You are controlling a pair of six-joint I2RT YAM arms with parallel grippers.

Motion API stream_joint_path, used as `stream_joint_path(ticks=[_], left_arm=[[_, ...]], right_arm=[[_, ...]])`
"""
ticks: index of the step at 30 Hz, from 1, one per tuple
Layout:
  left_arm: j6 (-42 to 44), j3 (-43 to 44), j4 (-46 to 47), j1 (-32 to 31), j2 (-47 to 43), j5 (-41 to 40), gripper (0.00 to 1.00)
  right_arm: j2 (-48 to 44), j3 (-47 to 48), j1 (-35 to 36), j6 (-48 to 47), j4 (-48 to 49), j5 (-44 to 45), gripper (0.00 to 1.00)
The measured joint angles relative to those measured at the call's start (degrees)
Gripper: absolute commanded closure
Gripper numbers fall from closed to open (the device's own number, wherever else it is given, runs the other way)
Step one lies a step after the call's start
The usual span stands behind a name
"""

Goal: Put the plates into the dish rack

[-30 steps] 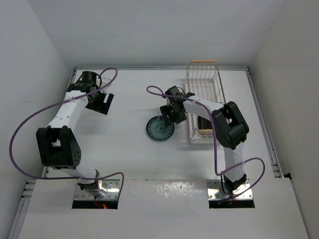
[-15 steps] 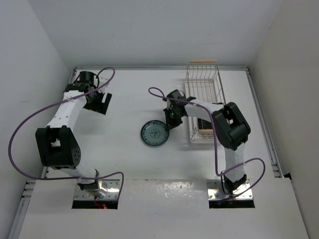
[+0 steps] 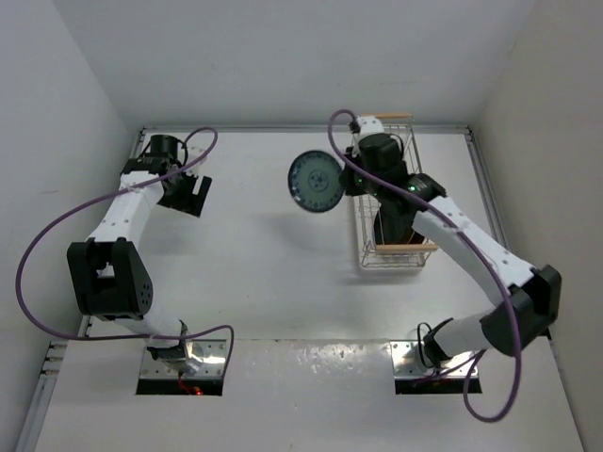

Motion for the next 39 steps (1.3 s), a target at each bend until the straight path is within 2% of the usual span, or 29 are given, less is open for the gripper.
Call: stream_joint_path(ticks=[5,10,14,19,29,39], left_arm=[[0.00,0.00,0.00,0.00,0.00,0.17,0.12],[0.00,0.00,0.00,0.00,0.00,0.28,0.12],[0.00,0.00,0.00,0.00,0.00,0.70,0.12],[-0.02,0.00,0.00,0.00,0.17,0.92,0.12],[0.00,0.00,0.00,0.00,0.37,1.09,0.12],[0.22,0.00,0.00,0.00,0.61,1.36,0.12]], right_arm=[[-9.66,0.92,1.09,-5.62,-0.55,21.49,1.00],[-14.40,-2.80,1.53,-14.43,-0.48,43.71,1.00],[-14.53,-6.23,1.51,-18.56,-1.33,53.27,1.00],[-13.92,-7.32,2.29,-15.98,-5.95,56.46,1.00],[-9.57,-10.05,6.67,-2.54,-14.08,55.34,1.00],[-5.99,-14.53,7.21,8.61,-19.39,53.94,1.00]])
